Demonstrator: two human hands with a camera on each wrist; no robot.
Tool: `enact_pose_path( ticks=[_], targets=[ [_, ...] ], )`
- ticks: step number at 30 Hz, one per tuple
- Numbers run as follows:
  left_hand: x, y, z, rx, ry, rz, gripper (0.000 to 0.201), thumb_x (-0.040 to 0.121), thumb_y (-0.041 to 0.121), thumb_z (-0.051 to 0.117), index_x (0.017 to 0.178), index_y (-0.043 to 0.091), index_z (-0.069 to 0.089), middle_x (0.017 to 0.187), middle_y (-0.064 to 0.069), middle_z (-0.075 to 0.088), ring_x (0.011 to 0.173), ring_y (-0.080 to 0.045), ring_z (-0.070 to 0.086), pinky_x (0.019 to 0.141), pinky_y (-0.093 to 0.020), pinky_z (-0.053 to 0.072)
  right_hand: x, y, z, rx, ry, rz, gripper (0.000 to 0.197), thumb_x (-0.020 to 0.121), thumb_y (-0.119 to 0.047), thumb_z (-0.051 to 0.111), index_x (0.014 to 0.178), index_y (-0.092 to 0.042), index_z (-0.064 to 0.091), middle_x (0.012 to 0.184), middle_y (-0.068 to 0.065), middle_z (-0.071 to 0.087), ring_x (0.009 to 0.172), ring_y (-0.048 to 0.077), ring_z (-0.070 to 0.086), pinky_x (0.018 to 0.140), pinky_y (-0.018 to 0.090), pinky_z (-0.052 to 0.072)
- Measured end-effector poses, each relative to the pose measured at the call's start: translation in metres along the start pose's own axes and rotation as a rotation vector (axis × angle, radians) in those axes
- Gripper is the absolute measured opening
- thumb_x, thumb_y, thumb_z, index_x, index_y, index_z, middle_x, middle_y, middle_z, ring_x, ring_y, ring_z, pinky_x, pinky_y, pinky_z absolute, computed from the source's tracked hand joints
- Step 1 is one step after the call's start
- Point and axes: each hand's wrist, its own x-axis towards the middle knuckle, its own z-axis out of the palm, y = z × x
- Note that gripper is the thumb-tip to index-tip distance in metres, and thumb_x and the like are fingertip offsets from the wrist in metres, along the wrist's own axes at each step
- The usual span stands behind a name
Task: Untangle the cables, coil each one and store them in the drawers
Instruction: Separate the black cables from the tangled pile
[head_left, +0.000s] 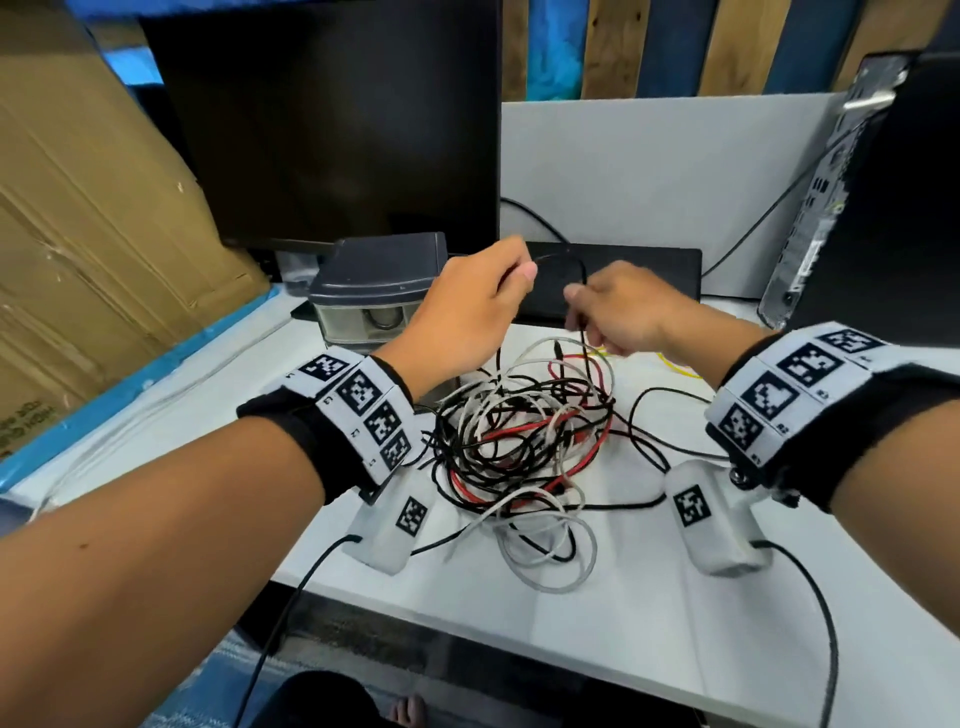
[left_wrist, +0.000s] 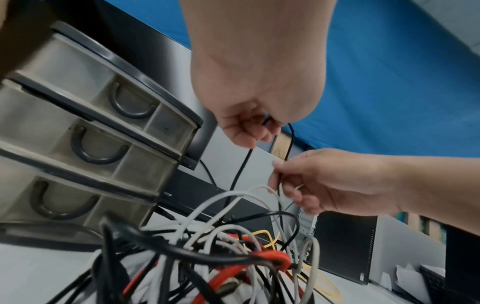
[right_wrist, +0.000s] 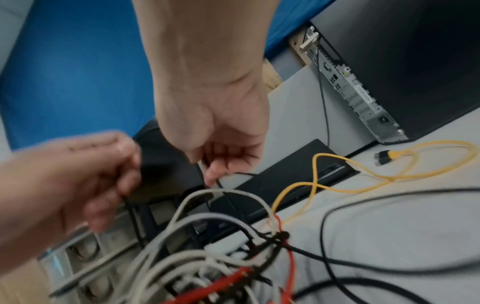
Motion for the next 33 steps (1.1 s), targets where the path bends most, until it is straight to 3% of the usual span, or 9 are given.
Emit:
enact_pose_path(
  ticks=[2, 4, 8, 12, 16, 20, 23, 28, 33],
  targets=[
    [-0.005, -0.003, -0.003, -0.016, -0.064, -0.072, 0.026, 0.108, 0.022, 0.041, 0.094, 0.008, 0.057, 0.074, -0.009, 0.065, 0.050, -0.003, 0.047, 0.053, -0.024, 0.042, 0.002, -0.011, -0.009, 0.090, 0.177, -0.074, 0.040, 0.106, -0.028, 0.047, 0.076, -0.012, 0.067, 0.066, 0.010, 0.064, 0.049, 0.021, 0.056, 0.048, 0.024, 0.043],
    [-0.011, -0.007, -0.004, -0.029, -0.120, -0.112, 0.029, 0.109, 0.023, 0.038, 0.092, 0.004, 0.054, 0.072, -0.009, 0.063, 0.051, -0.006, 0.048, 0.058, -0.036, 0.048, -0.001, -0.028, -0.018, 0.149, 0.340, -0.231, 0.025, 0.102, -0.023, 0.054, 0.081, -0.017, 0.065, 0.071, 0.009, 0.067, 0.050, 0.017, 0.063, 0.047, 0.021, 0.046],
    [-0.016, -0.009, -0.006, -0.022, -0.124, -0.093, 0.033, 0.110, 0.025, 0.038, 0.087, 0.004, 0.050, 0.073, -0.013, 0.064, 0.054, -0.017, 0.055, 0.063, -0.044, 0.053, -0.006, -0.056, -0.035, 0.039, 0.550, -0.506, 0.011, 0.095, -0.022, 0.064, 0.093, -0.032, 0.059, 0.092, -0.004, 0.069, 0.083, 0.012, 0.070, 0.070, 0.033, 0.060],
    [-0.024, -0.014, -0.012, -0.004, -0.149, -0.136, 0.033, 0.109, 0.024, 0.039, 0.081, 0.010, 0.049, 0.071, -0.011, 0.066, 0.059, -0.026, 0.060, 0.067, -0.050, 0.056, 0.005, -0.049, -0.049, 0.081, 0.675, -0.384, 0.030, 0.089, -0.041, 0.073, 0.110, -0.027, 0.058, 0.116, -0.006, 0.069, 0.105, 0.011, 0.065, 0.087, 0.034, 0.052],
    [-0.034, -0.024, -0.017, -0.011, -0.181, -0.201, 0.032, 0.108, 0.022, 0.039, 0.083, 0.006, 0.050, 0.074, -0.013, 0.067, 0.058, -0.029, 0.060, 0.066, -0.049, 0.057, 0.015, -0.035, -0.052, 0.089, 0.697, -0.267, 0.046, 0.085, -0.055, 0.073, 0.112, -0.021, 0.055, 0.114, -0.006, 0.062, 0.114, 0.017, 0.058, 0.091, 0.042, 0.052],
    [-0.038, -0.037, -0.020, -0.061, -0.206, -0.316, 0.032, 0.109, 0.023, 0.039, 0.089, 0.003, 0.054, 0.073, -0.010, 0.069, 0.059, -0.017, 0.060, 0.066, -0.038, 0.056, 0.017, -0.043, -0.053, 0.134, 0.766, -0.286, 0.045, 0.091, -0.052, 0.069, 0.117, -0.018, 0.055, 0.109, -0.009, 0.056, 0.104, 0.013, 0.052, 0.080, 0.031, 0.044],
    [-0.042, -0.043, -0.020, -0.121, -0.215, -0.372, 0.031, 0.109, 0.020, 0.039, 0.093, 0.000, 0.056, 0.078, -0.006, 0.067, 0.065, -0.014, 0.063, 0.068, -0.033, 0.057, 0.020, -0.045, -0.057, 0.131, 0.815, -0.268, 0.041, 0.092, -0.049, 0.067, 0.115, -0.017, 0.055, 0.106, -0.003, 0.058, 0.094, 0.014, 0.050, 0.078, 0.034, 0.045],
    [-0.039, -0.042, -0.018, -0.162, -0.193, -0.360, 0.030, 0.109, 0.020, 0.040, 0.089, 0.004, 0.056, 0.088, -0.013, 0.071, 0.073, -0.021, 0.068, 0.075, -0.037, 0.061, 0.020, -0.040, -0.062, 0.005, 0.935, -0.246, 0.035, 0.089, -0.045, 0.065, 0.113, -0.023, 0.053, 0.122, -0.001, 0.049, 0.114, 0.025, 0.046, 0.082, 0.038, 0.043],
    [-0.037, -0.041, -0.011, -0.144, -0.228, -0.367, 0.031, 0.109, 0.018, 0.042, 0.092, -0.004, 0.055, 0.088, -0.017, 0.070, 0.070, -0.020, 0.066, 0.069, -0.033, 0.061, 0.016, -0.048, -0.064, -0.159, 0.990, -0.234, 0.034, 0.083, -0.041, 0.068, 0.108, -0.026, 0.049, 0.143, 0.003, 0.037, 0.124, 0.027, 0.038, 0.084, 0.039, 0.033]
  ],
)
